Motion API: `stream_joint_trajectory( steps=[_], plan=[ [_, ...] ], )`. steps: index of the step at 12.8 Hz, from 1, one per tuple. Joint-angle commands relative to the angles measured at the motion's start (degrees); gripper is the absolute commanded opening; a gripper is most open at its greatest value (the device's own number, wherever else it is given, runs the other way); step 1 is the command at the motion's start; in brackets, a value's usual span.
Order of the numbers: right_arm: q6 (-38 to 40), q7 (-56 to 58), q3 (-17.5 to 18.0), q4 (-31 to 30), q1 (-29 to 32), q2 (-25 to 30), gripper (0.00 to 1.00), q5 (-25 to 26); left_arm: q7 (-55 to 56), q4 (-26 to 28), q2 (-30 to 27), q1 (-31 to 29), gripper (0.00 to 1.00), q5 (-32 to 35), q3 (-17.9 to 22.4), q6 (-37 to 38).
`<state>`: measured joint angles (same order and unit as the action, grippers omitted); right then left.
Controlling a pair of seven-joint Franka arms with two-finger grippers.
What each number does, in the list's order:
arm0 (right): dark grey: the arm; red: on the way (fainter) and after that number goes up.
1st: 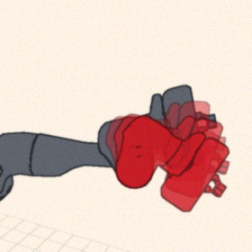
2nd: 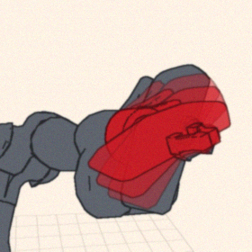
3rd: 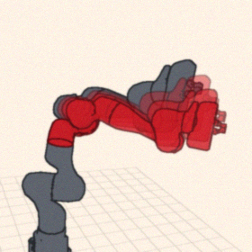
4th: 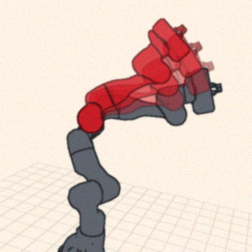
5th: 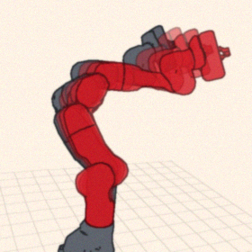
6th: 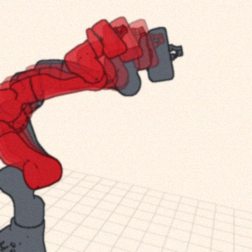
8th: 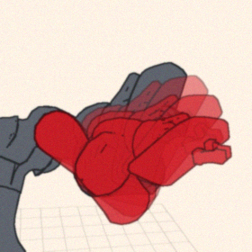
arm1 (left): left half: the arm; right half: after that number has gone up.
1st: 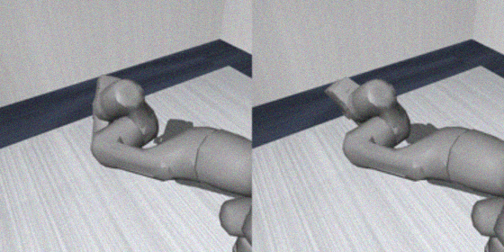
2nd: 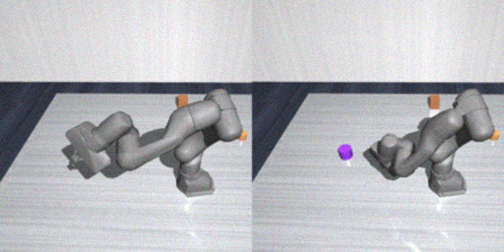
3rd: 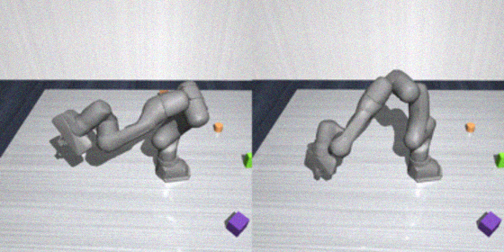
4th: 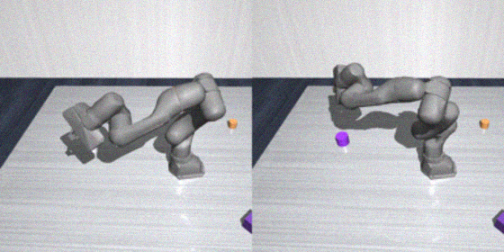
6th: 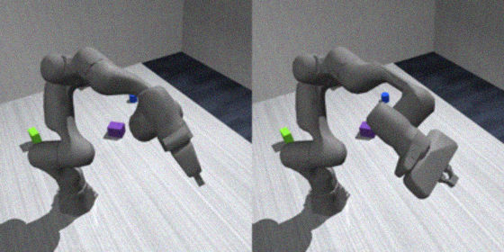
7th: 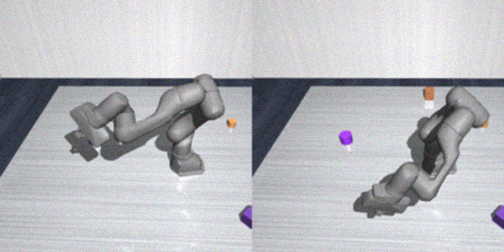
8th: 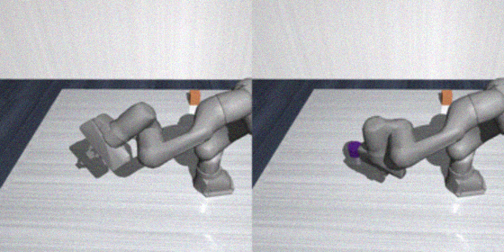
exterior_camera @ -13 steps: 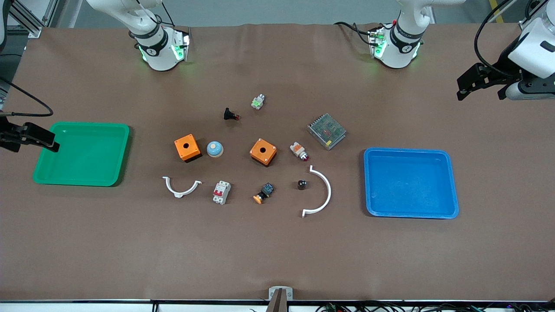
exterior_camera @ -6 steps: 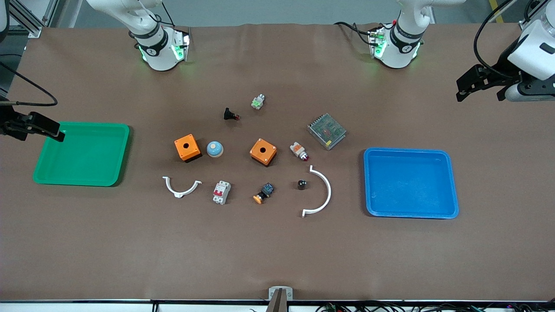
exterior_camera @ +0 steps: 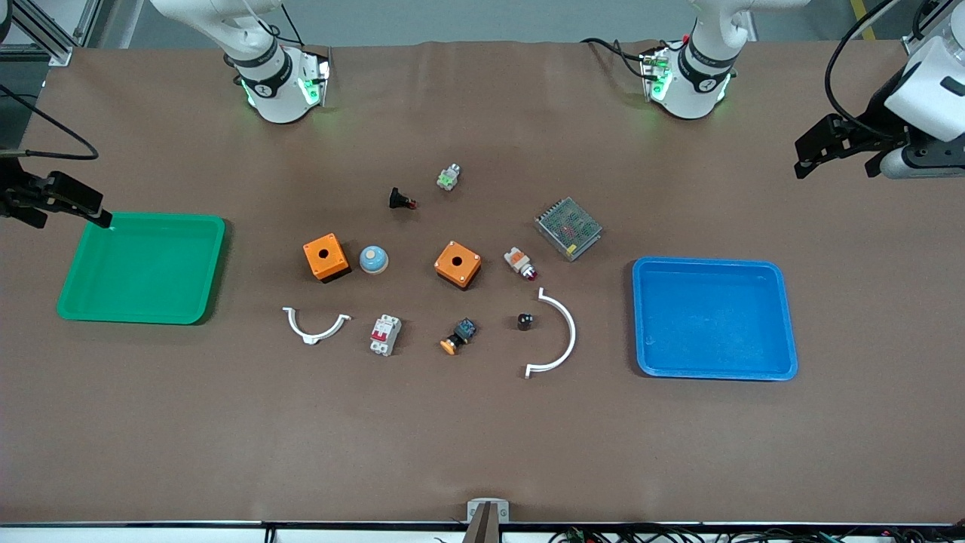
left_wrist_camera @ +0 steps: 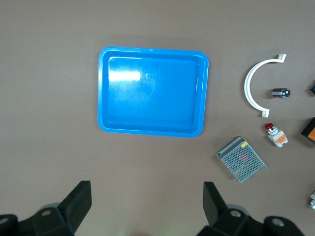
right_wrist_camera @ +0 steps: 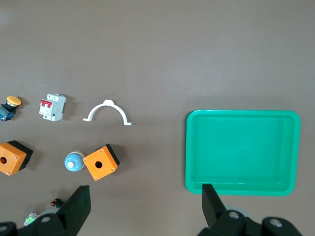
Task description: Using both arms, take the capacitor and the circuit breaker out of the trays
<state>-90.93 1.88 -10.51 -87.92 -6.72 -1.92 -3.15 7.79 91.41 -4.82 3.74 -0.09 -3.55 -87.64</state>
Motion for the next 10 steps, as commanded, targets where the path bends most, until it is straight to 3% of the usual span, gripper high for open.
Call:
stream_joint_trajectory(
  steps=[1, 10],
  plan=[
    [-1.0, 0.4, 0.4, -1.8, 0.7, 1.7, 1.00, 0.6, -3.2, -1.8, -0.1, -0.4, 1.00, -0.5, 0.2, 0.7],
    [-4.1, 0.4, 0.1, -2.9, 1.4, 1.6, 1.00, 0.9, -5.6, -1.9, 1.0, -0.5, 1.00, 0.2, 0.4, 2.1]
  ],
)
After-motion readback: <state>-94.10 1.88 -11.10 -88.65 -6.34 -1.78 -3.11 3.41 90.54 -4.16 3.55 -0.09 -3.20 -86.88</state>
